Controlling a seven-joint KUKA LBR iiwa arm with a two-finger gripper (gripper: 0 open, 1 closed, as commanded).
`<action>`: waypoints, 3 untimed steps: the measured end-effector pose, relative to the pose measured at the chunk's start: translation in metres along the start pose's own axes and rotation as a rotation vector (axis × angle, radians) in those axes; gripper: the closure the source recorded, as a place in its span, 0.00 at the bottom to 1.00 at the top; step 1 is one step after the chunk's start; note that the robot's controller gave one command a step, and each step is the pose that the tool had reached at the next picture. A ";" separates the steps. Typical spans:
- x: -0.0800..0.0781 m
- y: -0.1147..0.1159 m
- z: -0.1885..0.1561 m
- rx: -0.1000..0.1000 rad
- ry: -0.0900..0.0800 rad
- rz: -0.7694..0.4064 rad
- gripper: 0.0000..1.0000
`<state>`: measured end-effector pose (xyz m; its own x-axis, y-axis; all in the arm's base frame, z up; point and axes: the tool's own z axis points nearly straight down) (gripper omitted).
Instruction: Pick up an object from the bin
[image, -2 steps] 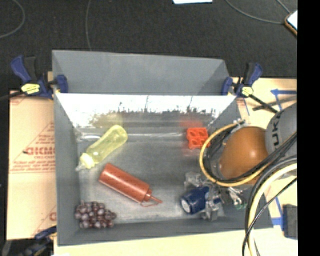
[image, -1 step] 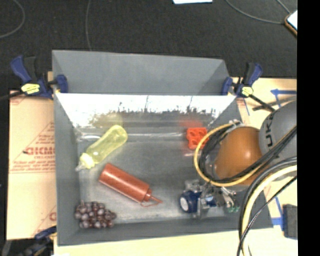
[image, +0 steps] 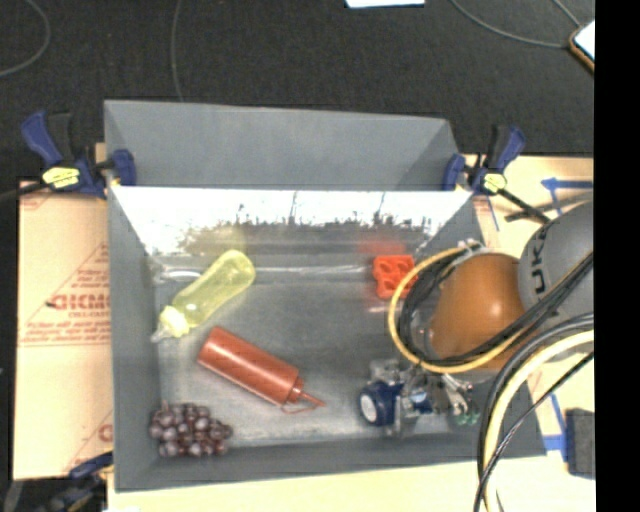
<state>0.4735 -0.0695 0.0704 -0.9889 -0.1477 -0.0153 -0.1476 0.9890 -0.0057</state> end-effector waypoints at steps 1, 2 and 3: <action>0.001 0.000 -0.019 0.000 0.005 -0.001 1.00; 0.000 -0.001 -0.039 0.001 0.001 -0.001 1.00; 0.000 -0.001 -0.069 0.001 0.003 -0.001 1.00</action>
Offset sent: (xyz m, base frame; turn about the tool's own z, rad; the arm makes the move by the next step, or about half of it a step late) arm -0.0019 -0.0001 0.0146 -0.0006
